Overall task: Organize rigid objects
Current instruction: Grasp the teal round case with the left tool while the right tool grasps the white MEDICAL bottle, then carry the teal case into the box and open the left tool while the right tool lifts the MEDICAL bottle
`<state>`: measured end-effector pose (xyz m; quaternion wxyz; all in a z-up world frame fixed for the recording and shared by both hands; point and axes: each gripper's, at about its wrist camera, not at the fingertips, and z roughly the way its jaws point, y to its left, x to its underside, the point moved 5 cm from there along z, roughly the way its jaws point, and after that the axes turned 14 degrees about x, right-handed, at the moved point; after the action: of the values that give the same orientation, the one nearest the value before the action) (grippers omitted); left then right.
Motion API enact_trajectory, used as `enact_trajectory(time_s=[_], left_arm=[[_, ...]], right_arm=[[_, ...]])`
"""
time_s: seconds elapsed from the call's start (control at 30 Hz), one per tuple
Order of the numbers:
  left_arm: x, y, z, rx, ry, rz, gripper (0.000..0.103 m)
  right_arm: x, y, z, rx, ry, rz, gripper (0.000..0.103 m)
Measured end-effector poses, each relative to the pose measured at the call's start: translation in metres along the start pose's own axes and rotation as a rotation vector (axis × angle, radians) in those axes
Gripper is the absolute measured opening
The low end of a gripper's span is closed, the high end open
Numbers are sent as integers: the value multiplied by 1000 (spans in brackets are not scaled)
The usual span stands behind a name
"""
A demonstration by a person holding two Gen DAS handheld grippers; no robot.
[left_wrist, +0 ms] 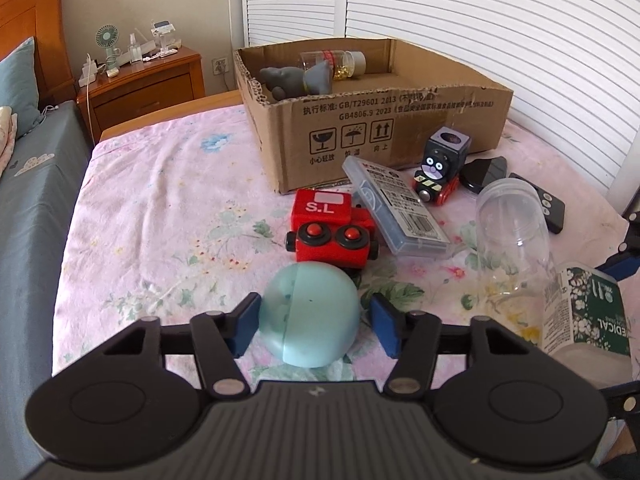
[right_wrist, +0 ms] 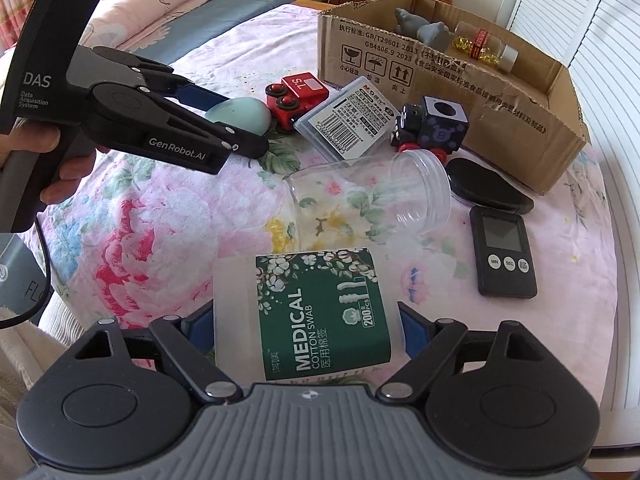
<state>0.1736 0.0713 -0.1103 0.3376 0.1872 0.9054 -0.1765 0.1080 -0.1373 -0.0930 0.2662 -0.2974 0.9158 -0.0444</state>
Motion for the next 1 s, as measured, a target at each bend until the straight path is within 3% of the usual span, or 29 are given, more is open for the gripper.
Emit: enact_trajectory(time_s=[0.6,1.0], left_arm=[[-3,-9,-22,48,53,41,52],[-38,-32,-47,121,27,101,52]], right_arm=[[1,-21,-17,14,-16,22,87],[-14,-44,-37,16,-69,47,87]])
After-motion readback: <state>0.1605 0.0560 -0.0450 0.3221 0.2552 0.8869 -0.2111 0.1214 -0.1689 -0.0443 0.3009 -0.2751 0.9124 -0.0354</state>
